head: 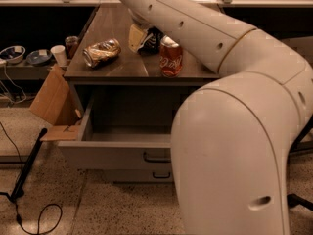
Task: Place blue chip bag into middle drawer
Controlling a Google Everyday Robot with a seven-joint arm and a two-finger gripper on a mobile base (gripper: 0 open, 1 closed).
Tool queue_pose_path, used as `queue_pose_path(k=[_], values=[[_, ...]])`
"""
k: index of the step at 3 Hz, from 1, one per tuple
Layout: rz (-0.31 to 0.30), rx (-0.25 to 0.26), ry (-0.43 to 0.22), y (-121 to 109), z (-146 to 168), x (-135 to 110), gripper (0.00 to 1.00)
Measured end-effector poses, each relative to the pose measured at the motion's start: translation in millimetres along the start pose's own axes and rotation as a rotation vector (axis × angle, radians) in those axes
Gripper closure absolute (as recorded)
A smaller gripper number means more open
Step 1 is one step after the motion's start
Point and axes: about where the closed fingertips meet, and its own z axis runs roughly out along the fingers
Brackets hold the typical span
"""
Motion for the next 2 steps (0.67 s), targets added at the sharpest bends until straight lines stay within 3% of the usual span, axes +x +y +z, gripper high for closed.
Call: queue_pose_path(k=[1,2], values=[[-0.056,-0.017,0.013,-1.7,2.7,7.1,0.00],[-0.099,-0.036,0.031,-5.1,3.3,14.6,0.14]])
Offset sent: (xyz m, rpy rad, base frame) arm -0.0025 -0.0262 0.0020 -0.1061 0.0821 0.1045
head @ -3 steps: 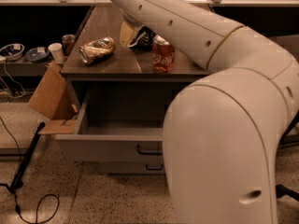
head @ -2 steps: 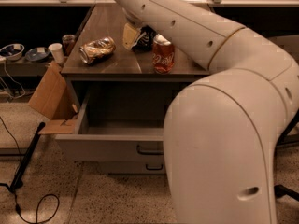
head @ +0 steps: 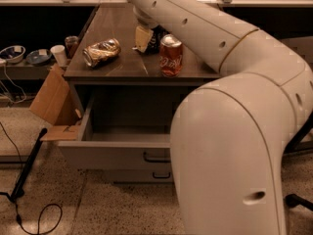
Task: Place blue chip bag into middle drawer
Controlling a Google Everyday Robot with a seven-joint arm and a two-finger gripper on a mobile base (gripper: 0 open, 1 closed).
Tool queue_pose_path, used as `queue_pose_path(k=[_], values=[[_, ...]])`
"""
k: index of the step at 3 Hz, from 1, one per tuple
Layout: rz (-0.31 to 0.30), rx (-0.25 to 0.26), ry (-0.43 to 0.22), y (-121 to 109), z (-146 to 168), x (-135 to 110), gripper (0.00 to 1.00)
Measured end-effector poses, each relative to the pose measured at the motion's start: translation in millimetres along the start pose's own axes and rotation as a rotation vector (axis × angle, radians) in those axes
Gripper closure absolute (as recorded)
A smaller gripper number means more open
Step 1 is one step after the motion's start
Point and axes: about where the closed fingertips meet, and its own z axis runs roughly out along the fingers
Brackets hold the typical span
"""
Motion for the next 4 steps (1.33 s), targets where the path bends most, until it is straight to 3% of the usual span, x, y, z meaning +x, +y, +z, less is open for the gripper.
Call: queue_pose_path(k=[1,3,4], values=[[-0.037,-0.015,0.012,-3.0,-2.7,6.2,0.45],[-0.050,-0.020,0.012,-3.4,-4.9,7.4,0.92],[-0.054,0.006,0.014,-7.6,-12.4,8.3,1.00]])
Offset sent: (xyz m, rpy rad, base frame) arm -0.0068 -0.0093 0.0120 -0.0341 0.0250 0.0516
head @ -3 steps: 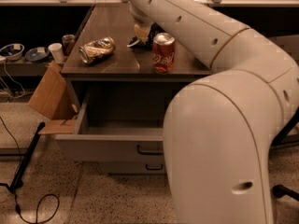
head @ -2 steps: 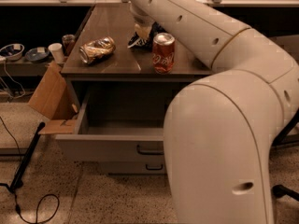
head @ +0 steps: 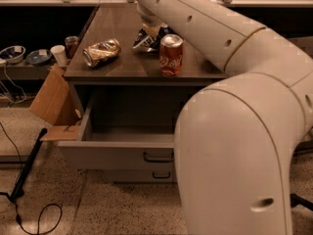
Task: Place blue chip bag into middle drawer
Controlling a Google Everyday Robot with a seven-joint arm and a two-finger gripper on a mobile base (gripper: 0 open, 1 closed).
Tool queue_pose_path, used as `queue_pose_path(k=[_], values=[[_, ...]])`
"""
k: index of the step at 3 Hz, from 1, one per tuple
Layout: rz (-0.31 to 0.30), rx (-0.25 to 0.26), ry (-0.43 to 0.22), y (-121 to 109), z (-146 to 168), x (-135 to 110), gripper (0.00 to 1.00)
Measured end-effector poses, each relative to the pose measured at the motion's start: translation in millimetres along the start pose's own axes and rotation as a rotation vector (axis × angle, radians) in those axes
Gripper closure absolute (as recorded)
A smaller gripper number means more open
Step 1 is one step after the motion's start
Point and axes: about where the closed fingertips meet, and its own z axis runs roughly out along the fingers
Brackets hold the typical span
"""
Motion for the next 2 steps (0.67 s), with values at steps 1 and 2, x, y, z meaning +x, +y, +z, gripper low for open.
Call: queue_pose_path(k=[1,2], values=[[0.017,0.066,0.010,-11.1,-12.7,2.0,1.00],[0.055,0.149,0.011,-25.5,-30.1,4.0,1.00]])
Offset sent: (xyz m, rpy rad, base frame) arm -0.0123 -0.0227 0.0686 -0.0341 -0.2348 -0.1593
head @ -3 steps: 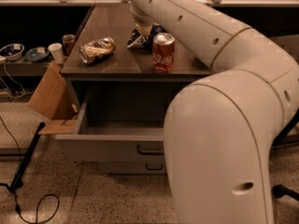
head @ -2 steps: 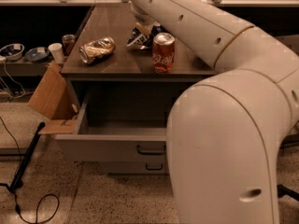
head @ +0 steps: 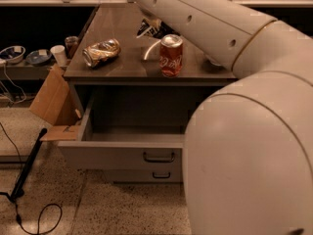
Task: Place blue chip bag into middle drawer
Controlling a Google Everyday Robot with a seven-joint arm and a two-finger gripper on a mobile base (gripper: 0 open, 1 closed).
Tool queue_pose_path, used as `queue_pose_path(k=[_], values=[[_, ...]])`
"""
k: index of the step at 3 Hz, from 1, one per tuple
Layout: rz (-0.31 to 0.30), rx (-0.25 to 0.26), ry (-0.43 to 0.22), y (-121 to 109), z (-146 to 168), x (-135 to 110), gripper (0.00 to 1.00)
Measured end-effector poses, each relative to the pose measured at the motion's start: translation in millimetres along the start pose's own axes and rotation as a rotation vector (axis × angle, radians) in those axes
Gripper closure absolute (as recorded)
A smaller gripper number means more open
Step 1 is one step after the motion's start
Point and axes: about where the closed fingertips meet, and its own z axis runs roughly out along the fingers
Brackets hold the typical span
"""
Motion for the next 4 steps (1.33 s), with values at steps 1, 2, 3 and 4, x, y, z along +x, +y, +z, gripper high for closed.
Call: queue_pose_path(k=[1,2,3,4], values=[[0.043,0.072,-0.038,-17.0,-23.7,-0.7,1.00],[0.063,0.104,-0.101,-30.3,-48.2,-0.4,1.00],[0.073,0.108,-0.155,-37.7,-66.1,9.5,1.00],[0.100,0.128,-0.183,-49.3,-82.4,32.2,1.00]])
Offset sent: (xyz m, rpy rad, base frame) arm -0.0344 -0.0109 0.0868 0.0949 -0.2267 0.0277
